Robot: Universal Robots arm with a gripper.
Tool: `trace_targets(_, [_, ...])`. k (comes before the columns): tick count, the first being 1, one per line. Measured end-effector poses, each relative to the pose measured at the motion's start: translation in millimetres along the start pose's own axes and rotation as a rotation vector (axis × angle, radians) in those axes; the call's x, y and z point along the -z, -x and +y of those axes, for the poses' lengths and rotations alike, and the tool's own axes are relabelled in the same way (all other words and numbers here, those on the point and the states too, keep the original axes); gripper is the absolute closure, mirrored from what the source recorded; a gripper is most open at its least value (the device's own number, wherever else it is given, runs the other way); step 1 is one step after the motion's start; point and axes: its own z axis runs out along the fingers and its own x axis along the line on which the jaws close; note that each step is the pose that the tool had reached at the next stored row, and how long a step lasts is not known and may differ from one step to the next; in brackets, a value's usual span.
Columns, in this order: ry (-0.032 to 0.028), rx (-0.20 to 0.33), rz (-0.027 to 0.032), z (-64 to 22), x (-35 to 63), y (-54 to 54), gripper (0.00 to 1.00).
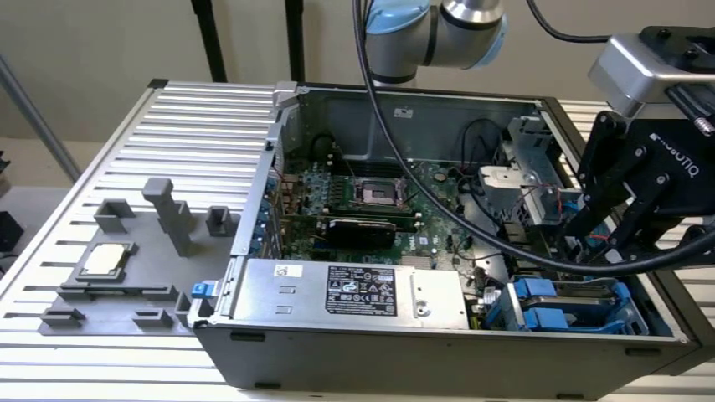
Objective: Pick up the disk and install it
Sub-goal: 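Insert the disk into the insertion slot, then insert the first disk wire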
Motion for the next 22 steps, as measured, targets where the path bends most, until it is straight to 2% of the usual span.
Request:
trace_targets(6, [-0.0005, 0.009, -0.0216, -15.1, 1.5, -0.6, 0.6])
trace_targets(7, [-0.0006, 0.01, -0.0231, -15.4, 1.6, -0.6, 0.6])
trace_targets(9, [-0.0007, 0.011, -0.0231, -15.4, 1.5, -0.6, 0.62])
trace_targets(12, [-0.0007, 0.011, -0.0231, -15.4, 1.5, -0.6, 0.81])
trace_targets(13, [-0.0007, 0.011, -0.023, -15.5, 1.6, -0.6, 0.81])
trace_targets(14, [-0.0007, 0.011, -0.023, -15.5, 1.6, -0.6, 0.87])
trace_targets(22, [-0.0007, 0.012, -0.023, -15.5, 1.6, -0.6, 0.89])
